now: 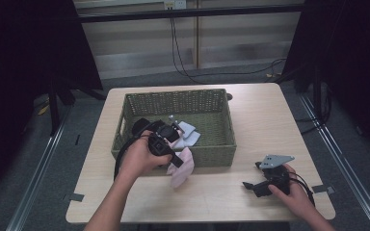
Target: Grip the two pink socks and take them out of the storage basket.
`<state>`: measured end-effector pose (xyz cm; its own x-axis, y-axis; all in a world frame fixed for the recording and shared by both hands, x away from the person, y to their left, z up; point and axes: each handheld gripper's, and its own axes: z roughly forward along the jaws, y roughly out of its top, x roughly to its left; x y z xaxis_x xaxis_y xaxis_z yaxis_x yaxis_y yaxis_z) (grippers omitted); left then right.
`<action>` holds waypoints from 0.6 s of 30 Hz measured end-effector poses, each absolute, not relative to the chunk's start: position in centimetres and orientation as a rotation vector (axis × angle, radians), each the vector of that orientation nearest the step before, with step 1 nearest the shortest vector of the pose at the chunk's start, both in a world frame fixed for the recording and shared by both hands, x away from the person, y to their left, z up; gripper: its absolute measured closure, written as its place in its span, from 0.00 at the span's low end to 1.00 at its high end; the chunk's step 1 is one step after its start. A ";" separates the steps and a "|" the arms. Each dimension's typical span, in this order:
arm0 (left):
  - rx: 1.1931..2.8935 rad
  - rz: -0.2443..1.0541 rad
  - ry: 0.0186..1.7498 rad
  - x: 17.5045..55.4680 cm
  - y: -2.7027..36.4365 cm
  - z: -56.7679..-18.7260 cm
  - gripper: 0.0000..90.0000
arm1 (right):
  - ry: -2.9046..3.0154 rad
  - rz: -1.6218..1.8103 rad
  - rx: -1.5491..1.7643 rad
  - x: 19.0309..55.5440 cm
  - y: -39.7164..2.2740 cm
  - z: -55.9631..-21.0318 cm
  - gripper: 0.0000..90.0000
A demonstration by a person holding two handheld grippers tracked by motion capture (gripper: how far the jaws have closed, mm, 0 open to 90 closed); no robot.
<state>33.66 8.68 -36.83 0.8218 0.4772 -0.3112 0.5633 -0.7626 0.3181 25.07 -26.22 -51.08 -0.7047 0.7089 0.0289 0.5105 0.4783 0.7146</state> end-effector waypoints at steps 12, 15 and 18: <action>2.587 -0.318 0.767 33.3 7.9 -38.7 0.96 | 2.458 1.051 1.039 25.1 -26.2 -51.1 0.10; 2.587 -0.321 0.771 33.3 7.8 -39.0 0.96 | 2.458 1.052 1.040 25.1 -26.2 -51.1 0.10; 2.585 -0.321 0.774 33.2 7.7 -39.2 0.96 | 2.457 1.052 1.039 25.1 -26.2 -51.1 0.10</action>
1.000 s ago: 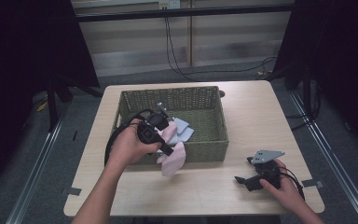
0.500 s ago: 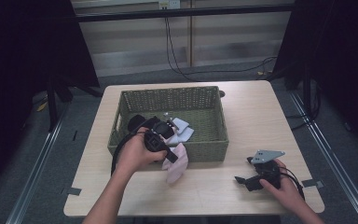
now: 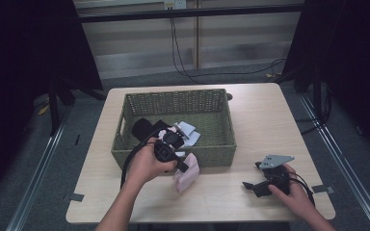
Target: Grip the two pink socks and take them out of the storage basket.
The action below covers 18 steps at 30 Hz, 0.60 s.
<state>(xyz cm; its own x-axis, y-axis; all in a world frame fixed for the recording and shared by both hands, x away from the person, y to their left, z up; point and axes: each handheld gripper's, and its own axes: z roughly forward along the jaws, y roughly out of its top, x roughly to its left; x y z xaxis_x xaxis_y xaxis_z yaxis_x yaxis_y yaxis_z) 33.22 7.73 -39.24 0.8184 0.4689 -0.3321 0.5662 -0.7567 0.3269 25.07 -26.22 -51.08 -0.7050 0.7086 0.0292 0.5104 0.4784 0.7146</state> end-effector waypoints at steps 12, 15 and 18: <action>2.567 -0.333 0.766 32.9 7.8 -39.4 0.87 | 2.458 1.052 1.039 25.1 -26.2 -51.1 0.10; 2.563 -0.324 0.767 32.8 7.8 -39.2 0.85 | 2.458 1.051 1.040 25.1 -26.2 -51.1 0.10; 2.558 -0.324 0.767 32.8 8.0 -38.8 0.81 | 2.458 1.051 1.036 25.1 -26.2 -51.1 0.10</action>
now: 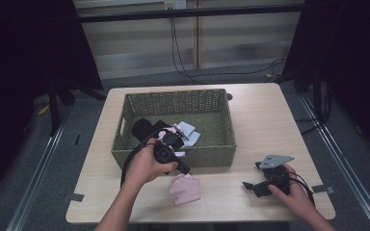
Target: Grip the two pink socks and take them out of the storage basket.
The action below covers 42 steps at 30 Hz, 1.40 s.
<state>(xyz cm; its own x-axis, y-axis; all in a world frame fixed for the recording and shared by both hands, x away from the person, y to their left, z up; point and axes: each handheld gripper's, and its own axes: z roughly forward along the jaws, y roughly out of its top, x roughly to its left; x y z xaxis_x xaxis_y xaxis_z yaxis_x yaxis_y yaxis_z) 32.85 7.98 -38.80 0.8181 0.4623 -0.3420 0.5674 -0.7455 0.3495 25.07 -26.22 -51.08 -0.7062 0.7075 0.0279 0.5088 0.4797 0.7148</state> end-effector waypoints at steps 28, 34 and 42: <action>2.497 -0.212 0.757 34.8 9.7 -33.9 0.53 | 2.459 1.053 1.034 25.1 -26.2 -51.1 0.10; 2.476 -0.189 0.789 35.9 10.0 -33.7 0.45 | 2.459 1.053 1.035 25.1 -26.2 -51.1 0.10; 2.462 -0.134 0.816 37.3 10.3 -34.0 0.38 | 2.459 1.053 1.034 25.1 -26.2 -51.1 0.10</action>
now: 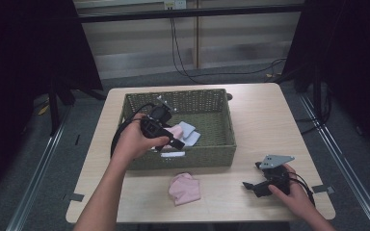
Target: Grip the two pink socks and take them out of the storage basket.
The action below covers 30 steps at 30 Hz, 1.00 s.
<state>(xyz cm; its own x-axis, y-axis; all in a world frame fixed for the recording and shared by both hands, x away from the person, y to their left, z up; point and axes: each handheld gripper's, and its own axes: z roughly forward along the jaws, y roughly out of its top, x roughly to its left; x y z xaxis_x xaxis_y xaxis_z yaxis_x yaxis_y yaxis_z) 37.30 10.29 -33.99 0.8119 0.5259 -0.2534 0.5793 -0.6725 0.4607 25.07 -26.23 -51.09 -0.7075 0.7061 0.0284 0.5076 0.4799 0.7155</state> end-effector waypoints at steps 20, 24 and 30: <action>2.466 -0.018 0.902 40.8 10.6 -35.5 0.35 | 2.459 1.053 1.035 25.1 -26.2 -51.1 0.10; 2.461 -0.002 0.927 41.4 10.7 -36.1 0.34 | 2.459 1.053 1.036 25.1 -26.2 -51.1 0.10; 2.461 0.019 0.957 42.4 10.5 -37.3 0.34 | 2.459 1.053 1.036 25.1 -26.2 -51.1 0.10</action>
<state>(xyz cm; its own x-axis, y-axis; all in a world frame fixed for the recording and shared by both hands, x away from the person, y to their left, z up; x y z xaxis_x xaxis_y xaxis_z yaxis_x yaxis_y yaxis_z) 42.45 10.54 -37.33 0.7535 0.6373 -0.1616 0.6305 -0.6307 0.4524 25.06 -26.23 -51.08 -0.7069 0.7068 0.0289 0.5087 0.4795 0.7151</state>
